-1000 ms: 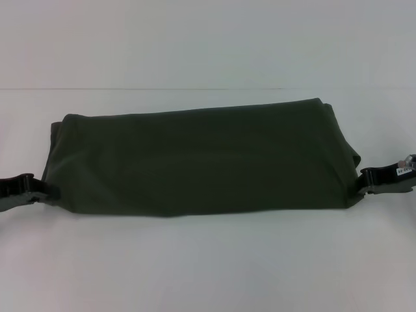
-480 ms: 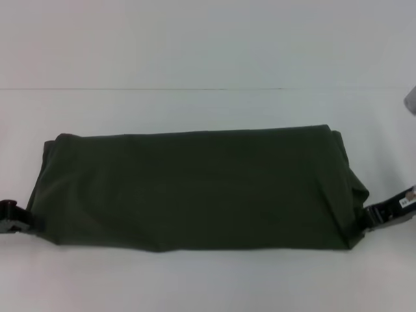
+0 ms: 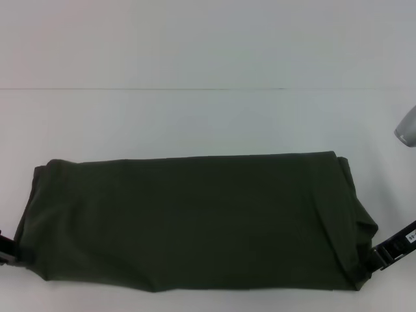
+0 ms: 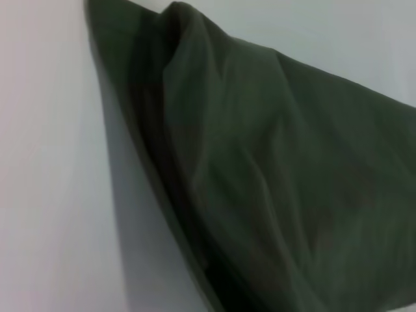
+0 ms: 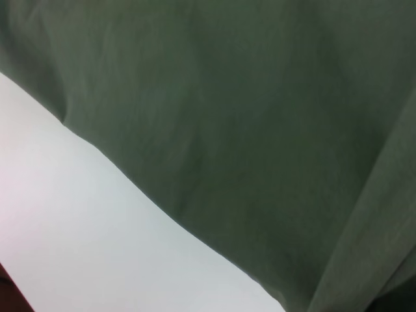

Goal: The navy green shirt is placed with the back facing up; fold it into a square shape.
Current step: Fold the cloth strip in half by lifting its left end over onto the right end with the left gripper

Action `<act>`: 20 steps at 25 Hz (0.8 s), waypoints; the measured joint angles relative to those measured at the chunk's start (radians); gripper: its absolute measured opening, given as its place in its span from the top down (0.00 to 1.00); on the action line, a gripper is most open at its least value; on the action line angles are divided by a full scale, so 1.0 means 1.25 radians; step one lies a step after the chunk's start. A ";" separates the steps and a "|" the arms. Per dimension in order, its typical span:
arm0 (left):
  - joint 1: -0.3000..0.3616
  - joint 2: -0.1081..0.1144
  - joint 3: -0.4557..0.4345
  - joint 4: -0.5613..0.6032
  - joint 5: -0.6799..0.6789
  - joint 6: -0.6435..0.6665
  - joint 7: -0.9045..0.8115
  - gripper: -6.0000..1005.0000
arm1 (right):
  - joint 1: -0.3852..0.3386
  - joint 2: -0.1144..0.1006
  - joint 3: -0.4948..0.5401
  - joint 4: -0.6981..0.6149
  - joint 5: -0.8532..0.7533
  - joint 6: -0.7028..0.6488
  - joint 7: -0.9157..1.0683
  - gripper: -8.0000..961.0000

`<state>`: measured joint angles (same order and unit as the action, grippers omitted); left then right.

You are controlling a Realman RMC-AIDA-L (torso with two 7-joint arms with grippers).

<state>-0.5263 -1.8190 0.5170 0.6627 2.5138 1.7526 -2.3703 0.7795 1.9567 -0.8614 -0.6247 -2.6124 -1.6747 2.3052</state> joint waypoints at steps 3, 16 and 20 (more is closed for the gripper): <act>0.000 0.000 0.004 0.001 0.002 0.019 0.000 0.96 | -0.002 -0.002 0.001 0.000 0.000 -0.009 -0.006 0.98; -0.006 -0.003 -0.007 0.001 0.003 -0.018 -0.008 0.96 | 0.001 -0.004 0.002 -0.044 -0.046 -0.033 0.033 0.92; -0.007 -0.001 -0.011 0.002 0.003 -0.026 -0.009 0.96 | 0.005 -0.008 0.024 -0.091 -0.046 -0.067 0.045 0.81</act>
<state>-0.5349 -1.8206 0.5033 0.6648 2.5174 1.7199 -2.3813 0.7854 1.9464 -0.8316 -0.7386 -2.6703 -1.7582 2.3617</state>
